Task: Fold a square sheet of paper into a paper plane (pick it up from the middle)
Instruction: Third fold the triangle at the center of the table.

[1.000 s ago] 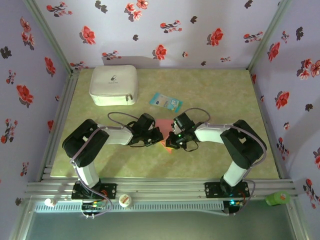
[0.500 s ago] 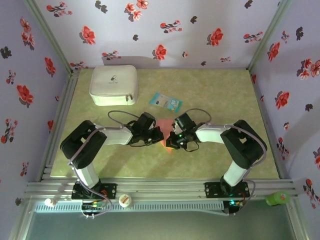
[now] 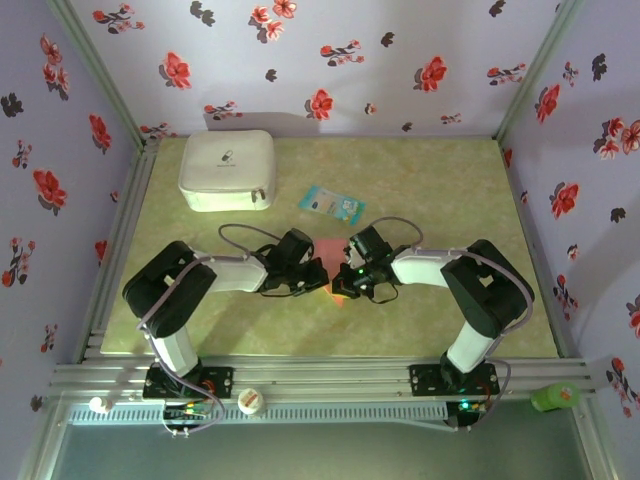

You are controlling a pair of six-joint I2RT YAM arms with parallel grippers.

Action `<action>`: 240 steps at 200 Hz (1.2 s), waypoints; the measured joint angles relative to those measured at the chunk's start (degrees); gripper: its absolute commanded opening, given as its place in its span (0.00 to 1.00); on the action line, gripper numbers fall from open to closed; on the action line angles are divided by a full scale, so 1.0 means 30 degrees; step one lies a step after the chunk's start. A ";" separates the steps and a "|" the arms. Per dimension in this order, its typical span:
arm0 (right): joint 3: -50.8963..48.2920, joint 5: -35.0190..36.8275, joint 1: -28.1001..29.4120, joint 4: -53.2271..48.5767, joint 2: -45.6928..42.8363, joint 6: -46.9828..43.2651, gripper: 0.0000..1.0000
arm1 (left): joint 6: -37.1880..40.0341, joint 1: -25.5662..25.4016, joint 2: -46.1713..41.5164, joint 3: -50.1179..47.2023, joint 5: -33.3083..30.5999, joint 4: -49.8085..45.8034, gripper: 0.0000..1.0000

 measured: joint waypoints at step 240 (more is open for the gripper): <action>0.0146 -0.0102 -0.0117 -0.0532 0.0007 -0.2084 0.01 | 0.1668 0.3592 -0.0124 0.1450 -0.0954 -0.3366 0.07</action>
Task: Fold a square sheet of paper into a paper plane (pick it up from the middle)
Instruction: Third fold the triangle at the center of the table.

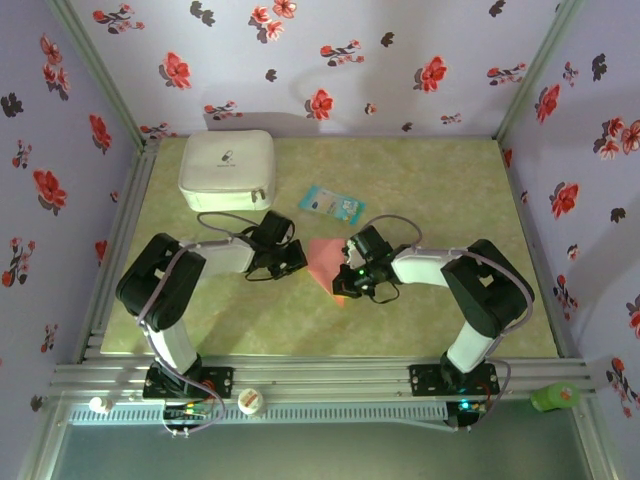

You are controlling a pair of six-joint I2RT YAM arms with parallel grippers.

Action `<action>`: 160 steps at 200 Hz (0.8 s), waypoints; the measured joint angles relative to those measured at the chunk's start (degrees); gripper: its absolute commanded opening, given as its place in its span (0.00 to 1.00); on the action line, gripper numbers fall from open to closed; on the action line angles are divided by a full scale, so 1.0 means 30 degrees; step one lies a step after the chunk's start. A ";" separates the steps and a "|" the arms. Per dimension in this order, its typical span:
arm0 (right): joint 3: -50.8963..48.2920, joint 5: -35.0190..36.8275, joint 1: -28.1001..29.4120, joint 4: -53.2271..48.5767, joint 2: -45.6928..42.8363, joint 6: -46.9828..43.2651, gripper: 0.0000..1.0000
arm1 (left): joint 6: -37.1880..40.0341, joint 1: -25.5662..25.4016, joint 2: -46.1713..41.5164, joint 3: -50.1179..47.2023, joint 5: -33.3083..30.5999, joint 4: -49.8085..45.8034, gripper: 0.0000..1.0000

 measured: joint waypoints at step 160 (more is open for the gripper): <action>0.0401 -0.0124 -0.0255 -0.1370 -0.0022 -0.1151 0.02 | -0.0372 -0.2710 0.0707 -0.0481 0.0656 0.2521 0.02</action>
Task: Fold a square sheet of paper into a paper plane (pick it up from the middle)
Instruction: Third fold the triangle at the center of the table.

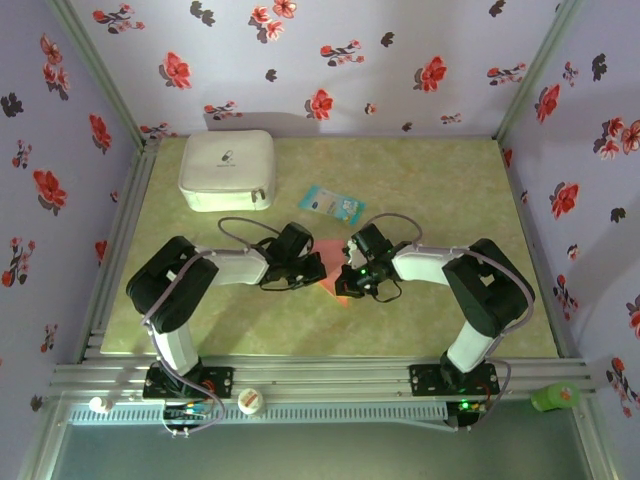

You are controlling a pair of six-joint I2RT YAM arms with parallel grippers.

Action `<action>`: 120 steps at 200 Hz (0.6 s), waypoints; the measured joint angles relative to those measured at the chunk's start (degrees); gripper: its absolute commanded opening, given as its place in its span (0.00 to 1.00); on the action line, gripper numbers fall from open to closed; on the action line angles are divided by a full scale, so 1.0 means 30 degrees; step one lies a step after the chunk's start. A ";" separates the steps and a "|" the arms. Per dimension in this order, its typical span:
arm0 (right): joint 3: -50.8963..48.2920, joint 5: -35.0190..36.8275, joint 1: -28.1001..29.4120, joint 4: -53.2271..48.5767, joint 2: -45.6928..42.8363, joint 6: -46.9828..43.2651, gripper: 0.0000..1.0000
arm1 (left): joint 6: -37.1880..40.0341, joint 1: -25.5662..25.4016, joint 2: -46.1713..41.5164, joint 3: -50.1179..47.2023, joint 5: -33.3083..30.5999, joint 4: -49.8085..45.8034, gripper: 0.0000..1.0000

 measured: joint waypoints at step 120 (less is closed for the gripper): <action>0.0816 -0.0597 0.0423 0.0605 -0.0080 0.1880 0.05 | -0.0015 0.0138 -0.0080 -0.0889 0.0393 0.1690 0.00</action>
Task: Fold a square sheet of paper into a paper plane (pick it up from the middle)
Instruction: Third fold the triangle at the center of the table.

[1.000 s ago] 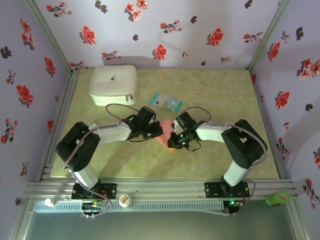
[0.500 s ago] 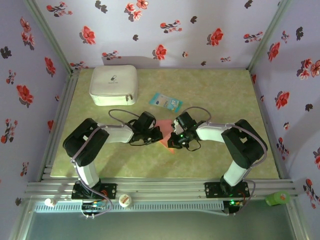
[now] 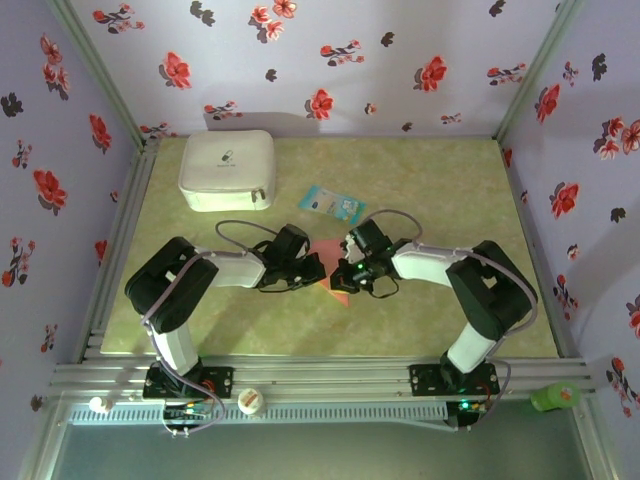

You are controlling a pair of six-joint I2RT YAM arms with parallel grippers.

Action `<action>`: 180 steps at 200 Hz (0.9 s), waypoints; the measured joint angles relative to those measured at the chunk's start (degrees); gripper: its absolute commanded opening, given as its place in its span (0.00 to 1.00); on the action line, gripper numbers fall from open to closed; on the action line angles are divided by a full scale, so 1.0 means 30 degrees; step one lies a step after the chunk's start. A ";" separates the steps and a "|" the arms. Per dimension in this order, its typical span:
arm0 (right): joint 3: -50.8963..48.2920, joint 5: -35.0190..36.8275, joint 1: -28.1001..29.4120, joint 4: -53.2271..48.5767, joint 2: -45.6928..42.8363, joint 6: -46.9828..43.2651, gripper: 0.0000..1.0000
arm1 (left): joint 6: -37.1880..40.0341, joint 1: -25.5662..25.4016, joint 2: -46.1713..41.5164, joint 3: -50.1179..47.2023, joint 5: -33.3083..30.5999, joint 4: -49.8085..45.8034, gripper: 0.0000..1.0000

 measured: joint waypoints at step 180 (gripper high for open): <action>-0.1909 0.0306 0.0058 0.1639 -0.0226 0.0044 0.08 | 0.0000 0.0219 -0.0036 -0.0066 -0.0124 0.0051 0.00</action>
